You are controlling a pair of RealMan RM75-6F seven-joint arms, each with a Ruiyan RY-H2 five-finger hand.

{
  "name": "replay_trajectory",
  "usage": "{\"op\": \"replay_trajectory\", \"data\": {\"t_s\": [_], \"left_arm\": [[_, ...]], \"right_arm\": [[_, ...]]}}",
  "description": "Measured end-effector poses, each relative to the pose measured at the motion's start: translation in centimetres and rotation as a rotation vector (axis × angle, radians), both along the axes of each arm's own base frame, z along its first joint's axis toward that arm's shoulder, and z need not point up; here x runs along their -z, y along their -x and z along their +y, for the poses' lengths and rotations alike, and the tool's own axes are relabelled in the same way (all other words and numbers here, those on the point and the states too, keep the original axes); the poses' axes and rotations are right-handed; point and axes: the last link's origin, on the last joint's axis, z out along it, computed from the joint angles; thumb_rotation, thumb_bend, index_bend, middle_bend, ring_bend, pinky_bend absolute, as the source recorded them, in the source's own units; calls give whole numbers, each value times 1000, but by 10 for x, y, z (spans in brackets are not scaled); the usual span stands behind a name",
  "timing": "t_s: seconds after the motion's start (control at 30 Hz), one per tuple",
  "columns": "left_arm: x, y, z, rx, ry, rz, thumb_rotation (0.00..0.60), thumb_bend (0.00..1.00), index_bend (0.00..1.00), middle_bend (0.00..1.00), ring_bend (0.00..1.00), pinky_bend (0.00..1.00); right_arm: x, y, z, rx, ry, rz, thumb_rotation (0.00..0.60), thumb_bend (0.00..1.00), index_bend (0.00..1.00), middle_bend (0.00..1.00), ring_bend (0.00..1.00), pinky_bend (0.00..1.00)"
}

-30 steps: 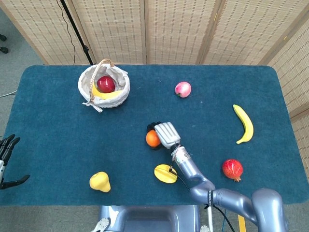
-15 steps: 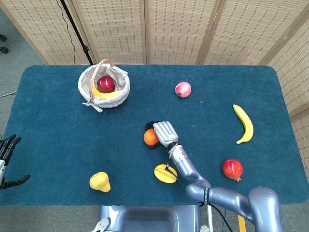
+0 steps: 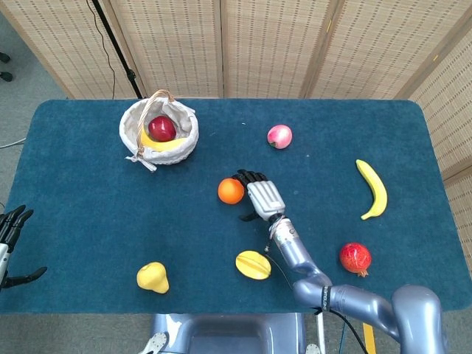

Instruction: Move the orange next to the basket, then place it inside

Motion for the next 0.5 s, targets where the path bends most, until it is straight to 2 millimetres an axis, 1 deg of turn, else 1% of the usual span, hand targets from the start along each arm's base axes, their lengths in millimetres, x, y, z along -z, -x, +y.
{"op": "replay_trajectory", "data": {"t_s": [0.13,0.23,0.4,0.5], "left_arm": [[0,0,0,1,-2,1,600,0,0,0,0,0],[0,0,0,-2,-4,1,600,0,0,0,0,0],[1,1,2,-9,-2,4,600,0,0,0,0,0],[2,1,3,-10,2,10,600,0,0,0,0,0]], "right_arm": [[-16,10,-1,11,26,6,600,0,127,62,57,68],[-32,18,-2,16,60,-3,600,0,104,27,16,34],[-67,34,3,0,110,-17,600,0,52,0,0,9],[-93,48,13,-21,138,-9,600,0,41,0,0,9]]}}
